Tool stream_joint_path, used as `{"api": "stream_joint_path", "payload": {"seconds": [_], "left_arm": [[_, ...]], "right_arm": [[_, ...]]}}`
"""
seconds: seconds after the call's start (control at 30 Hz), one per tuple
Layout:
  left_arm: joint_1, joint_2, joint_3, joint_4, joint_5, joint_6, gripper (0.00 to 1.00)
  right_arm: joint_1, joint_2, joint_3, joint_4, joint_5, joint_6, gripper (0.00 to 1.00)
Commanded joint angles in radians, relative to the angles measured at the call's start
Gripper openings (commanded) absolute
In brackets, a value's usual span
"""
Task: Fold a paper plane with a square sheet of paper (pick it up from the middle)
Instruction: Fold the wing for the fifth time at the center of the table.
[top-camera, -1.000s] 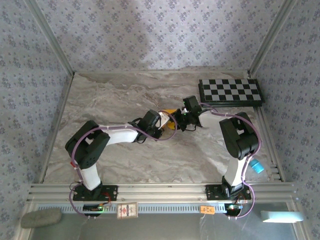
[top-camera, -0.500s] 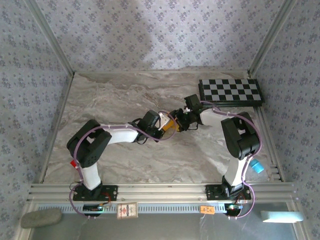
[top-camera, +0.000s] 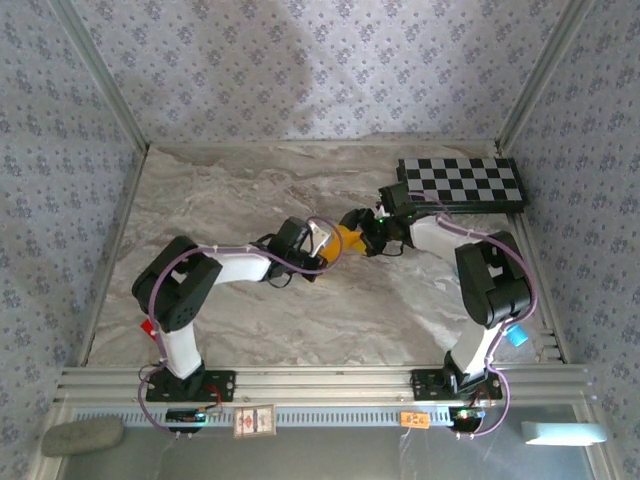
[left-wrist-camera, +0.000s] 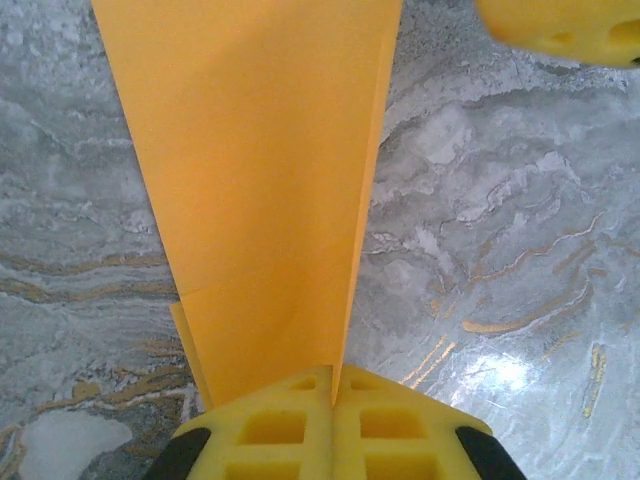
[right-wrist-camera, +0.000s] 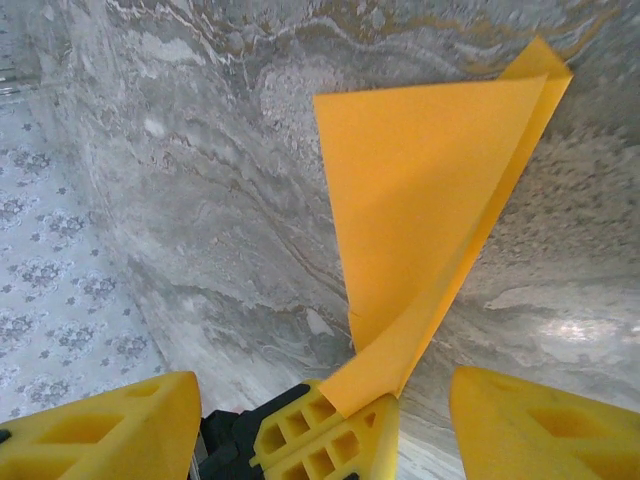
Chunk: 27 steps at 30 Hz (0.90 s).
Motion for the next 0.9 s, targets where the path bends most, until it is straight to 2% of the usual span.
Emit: {"api": "stream_joint_path", "payload": {"seconds": [0.0, 0.37, 0.57, 0.87], "left_arm": [[0.017, 0.023, 0.002, 0.022, 0.087, -0.069, 0.00], [0.066, 0.051, 0.004, 0.073, 0.206, -0.302, 0.00], [0.080, 0.079, 0.021, 0.106, 0.284, -0.434, 0.00], [0.106, 0.103, 0.013, 0.167, 0.333, -0.595, 0.00]], "right_arm": [[-0.016, -0.041, -0.027, -0.007, 0.034, -0.050, 0.69], [-0.046, -0.104, -0.088, 0.019, 0.060, -0.214, 0.69], [-0.043, -0.088, -0.146, 0.169, -0.032, -0.272, 0.66], [0.002, 0.010, -0.136, 0.314, -0.131, -0.306, 0.54]]}}
